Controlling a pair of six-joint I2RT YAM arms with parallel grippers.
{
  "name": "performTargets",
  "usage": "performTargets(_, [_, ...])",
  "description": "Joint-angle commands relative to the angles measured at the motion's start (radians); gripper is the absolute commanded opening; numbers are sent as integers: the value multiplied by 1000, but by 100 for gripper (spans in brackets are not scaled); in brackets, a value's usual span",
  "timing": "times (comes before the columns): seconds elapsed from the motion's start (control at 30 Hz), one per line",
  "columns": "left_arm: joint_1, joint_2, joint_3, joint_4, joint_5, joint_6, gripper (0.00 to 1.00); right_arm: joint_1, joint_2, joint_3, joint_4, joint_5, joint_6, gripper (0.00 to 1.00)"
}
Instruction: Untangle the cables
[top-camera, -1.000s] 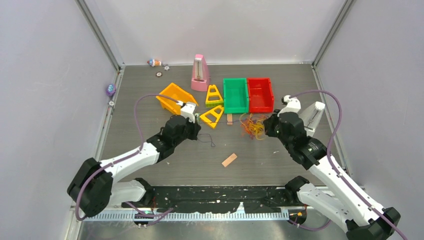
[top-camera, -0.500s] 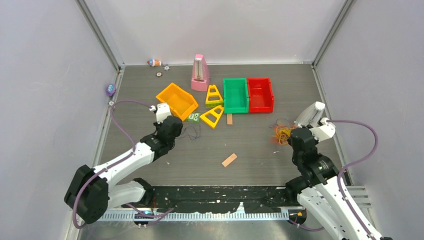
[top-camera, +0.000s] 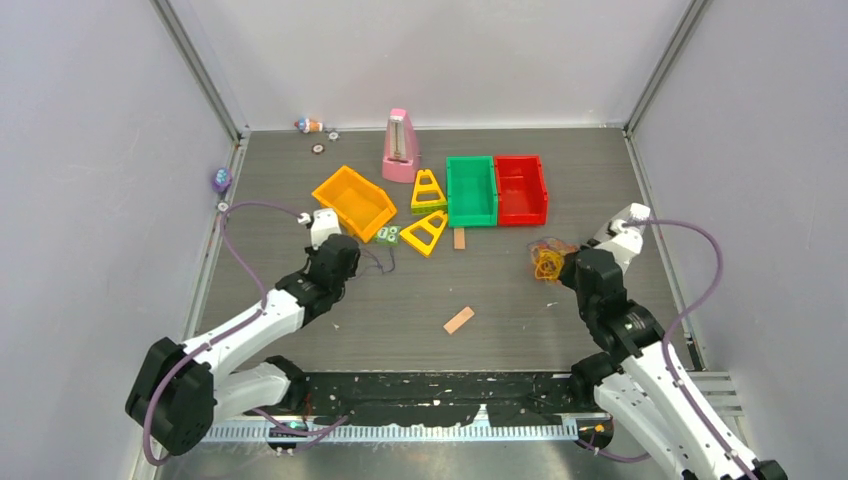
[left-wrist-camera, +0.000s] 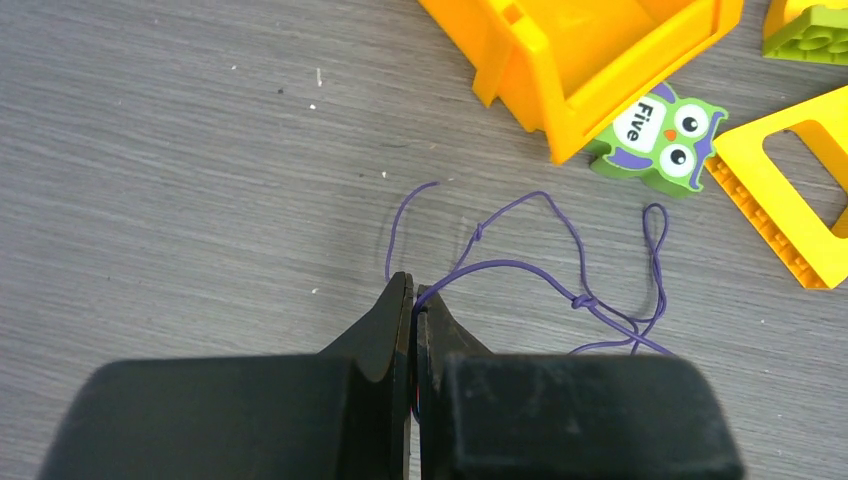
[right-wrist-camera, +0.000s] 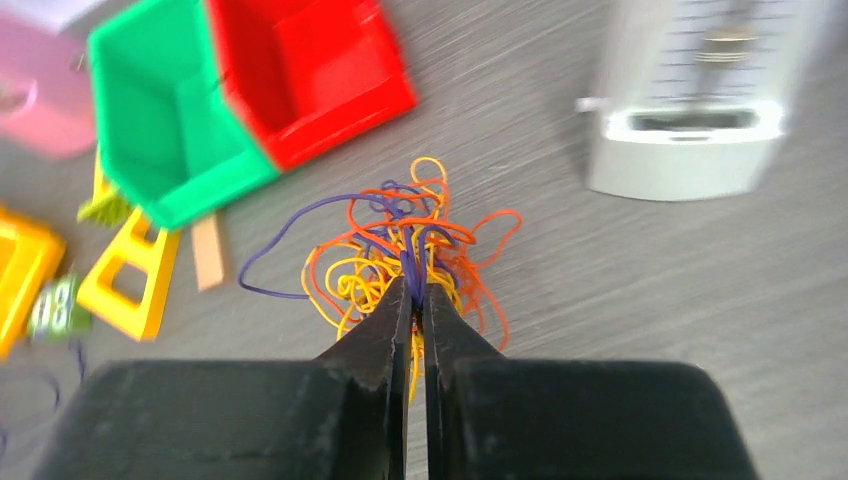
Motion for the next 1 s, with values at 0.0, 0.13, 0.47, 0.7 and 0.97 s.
performTargets(0.0, [4, -6, 31, 24, 3, 33, 0, -1, 96, -4, 229, -332, -177, 5])
performTargets(0.13, [13, 65, 139, -114, 49, 32, 57, -1, 175, -46, 379, -481, -231, 5])
performTargets(0.47, [30, 246, 320, -304, 413, 35, 99, -1, 266, -191, 743, -708, -262, 8])
performTargets(0.7, [30, 341, 359, -356, 419, 42, 100, 1, 244, -276, 844, -741, -252, 8])
performTargets(0.97, [44, 301, 345, -383, 308, 49, 100, 1, 231, -319, 896, -745, -243, 8])
